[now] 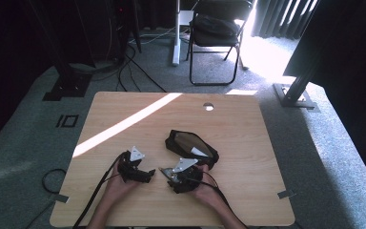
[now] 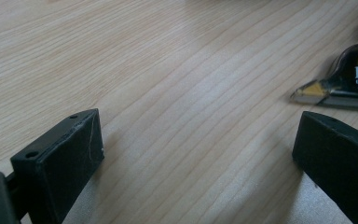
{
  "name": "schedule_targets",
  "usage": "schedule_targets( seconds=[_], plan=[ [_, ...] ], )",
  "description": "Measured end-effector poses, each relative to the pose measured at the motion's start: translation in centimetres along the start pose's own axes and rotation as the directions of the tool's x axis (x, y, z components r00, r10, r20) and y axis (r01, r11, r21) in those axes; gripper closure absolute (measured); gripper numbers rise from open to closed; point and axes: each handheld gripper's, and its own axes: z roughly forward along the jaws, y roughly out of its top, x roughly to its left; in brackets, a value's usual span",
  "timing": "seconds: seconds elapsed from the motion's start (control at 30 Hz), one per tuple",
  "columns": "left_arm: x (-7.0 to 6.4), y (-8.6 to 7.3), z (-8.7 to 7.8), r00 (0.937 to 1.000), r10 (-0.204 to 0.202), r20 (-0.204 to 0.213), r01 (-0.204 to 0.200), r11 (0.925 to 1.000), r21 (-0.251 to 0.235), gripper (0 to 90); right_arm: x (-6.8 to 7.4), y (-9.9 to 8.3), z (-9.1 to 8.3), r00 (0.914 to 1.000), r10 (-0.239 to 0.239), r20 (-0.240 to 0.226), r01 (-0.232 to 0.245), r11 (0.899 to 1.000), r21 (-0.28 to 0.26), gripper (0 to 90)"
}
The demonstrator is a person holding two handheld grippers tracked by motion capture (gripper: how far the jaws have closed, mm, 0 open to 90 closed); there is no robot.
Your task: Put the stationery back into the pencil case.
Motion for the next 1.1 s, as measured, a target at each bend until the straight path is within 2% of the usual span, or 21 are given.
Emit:
schedule_targets(
  seconds=[0.3,1.1],
  plan=[
    [-0.01,0.00,0.01,1.0000,-0.001,0.000,0.001,1.0000,0.000,2.0,-0.25,0.01,-0.08,0.9999,0.012,-0.002,-0.012,1.000,0.005,40.2],
    [-0.02,0.01,0.02,1.0000,-0.003,0.000,0.003,1.0000,-0.001,2.0,-0.67,0.20,-0.43,0.9991,0.043,0.003,-0.044,0.997,0.059,40.4]
  ],
)
